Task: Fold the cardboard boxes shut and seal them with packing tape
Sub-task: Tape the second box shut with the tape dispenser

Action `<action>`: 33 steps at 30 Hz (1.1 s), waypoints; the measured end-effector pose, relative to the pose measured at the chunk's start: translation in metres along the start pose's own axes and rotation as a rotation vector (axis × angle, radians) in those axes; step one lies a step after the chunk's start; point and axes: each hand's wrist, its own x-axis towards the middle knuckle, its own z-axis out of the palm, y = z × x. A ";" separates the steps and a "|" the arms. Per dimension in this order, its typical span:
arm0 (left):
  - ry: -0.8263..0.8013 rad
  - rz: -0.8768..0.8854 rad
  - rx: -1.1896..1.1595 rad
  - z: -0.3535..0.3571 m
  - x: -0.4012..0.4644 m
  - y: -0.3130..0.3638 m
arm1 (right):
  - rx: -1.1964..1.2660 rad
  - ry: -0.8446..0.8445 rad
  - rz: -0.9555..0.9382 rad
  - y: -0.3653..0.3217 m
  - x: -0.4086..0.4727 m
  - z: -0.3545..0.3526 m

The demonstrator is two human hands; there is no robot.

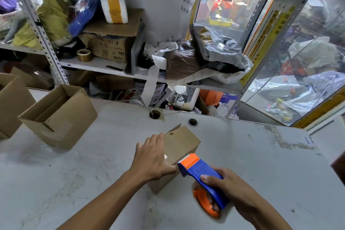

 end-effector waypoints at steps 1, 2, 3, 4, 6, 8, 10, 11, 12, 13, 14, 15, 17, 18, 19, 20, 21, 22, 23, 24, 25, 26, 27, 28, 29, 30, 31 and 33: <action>-0.018 -0.002 -0.001 0.001 0.000 0.001 | -0.005 0.003 0.003 0.000 0.000 -0.001; -0.026 -0.006 -0.001 0.002 0.000 0.002 | -0.006 0.005 0.001 -0.001 0.000 -0.002; -0.031 -0.013 0.003 0.001 -0.001 0.001 | -0.005 0.006 -0.006 -0.002 0.000 -0.001; -0.040 -0.021 0.003 0.000 0.000 0.001 | -0.010 0.009 -0.015 -0.003 0.000 0.000; -0.066 -0.024 0.006 -0.003 0.002 0.000 | -0.018 0.017 -0.027 -0.003 0.000 0.001; -0.081 -0.021 0.010 -0.003 0.002 0.002 | -0.022 0.022 -0.018 0.000 0.000 0.001; -0.087 -0.015 0.010 -0.002 0.001 0.002 | -0.013 0.013 0.010 0.005 -0.002 0.002; -0.087 -0.014 0.015 -0.002 0.001 0.001 | 0.003 0.004 0.023 0.008 -0.003 0.002; -0.083 -0.014 0.017 -0.003 0.002 0.000 | 0.017 -0.002 0.037 0.012 -0.005 0.001; -0.076 -0.013 0.017 -0.003 0.003 0.000 | 0.028 -0.005 0.051 0.015 -0.007 0.000; -0.073 -0.011 0.025 -0.003 0.003 0.000 | 0.036 -0.008 0.062 0.018 -0.008 -0.002; -0.076 -0.007 0.037 -0.003 0.003 0.001 | 0.044 -0.005 0.059 0.020 -0.008 -0.003; -0.111 0.001 0.048 -0.003 0.004 0.002 | 0.029 0.012 0.052 0.021 -0.006 -0.001; -0.139 0.008 0.048 -0.003 0.004 0.001 | 0.016 0.016 0.058 0.021 -0.004 0.001; -0.171 0.014 0.043 -0.005 0.005 0.000 | 0.007 0.016 0.067 0.020 -0.002 0.003; -0.206 0.016 0.031 -0.008 0.006 -0.001 | 0.007 0.010 0.075 0.019 -0.001 0.006; -0.235 0.012 0.013 -0.010 0.007 -0.001 | 0.006 0.005 0.079 0.019 0.000 0.008; -0.253 0.003 -0.002 -0.012 0.008 -0.001 | 0.004 0.004 0.081 0.019 0.002 0.010; -0.254 -0.012 -0.006 -0.012 0.008 0.001 | -0.006 0.009 0.083 0.020 0.003 0.011; -0.235 -0.032 0.004 -0.011 0.007 0.004 | -0.017 0.017 0.090 0.019 0.004 0.012; -0.201 -0.049 0.030 -0.010 0.005 0.008 | -0.030 0.024 0.096 0.018 0.006 0.011; -0.168 -0.061 0.065 -0.008 0.004 0.011 | -0.034 0.029 0.104 0.017 0.008 0.011; -0.141 -0.071 0.091 -0.006 0.003 0.014 | -0.043 0.031 0.114 0.014 0.010 0.011; -0.123 -0.082 0.107 -0.005 0.003 0.016 | -0.046 0.033 0.124 0.011 0.011 0.011; -0.111 -0.091 0.112 -0.004 0.003 0.017 | -0.058 0.031 0.134 0.010 0.012 0.011; -0.105 -0.094 0.111 -0.004 0.004 0.018 | -0.073 0.031 0.144 0.010 0.015 0.011; -0.105 -0.095 0.118 -0.004 0.006 0.018 | -0.099 0.038 0.151 0.008 0.018 0.011; -0.109 -0.087 0.130 -0.005 0.008 0.018 | -0.180 0.067 0.186 0.007 0.031 0.012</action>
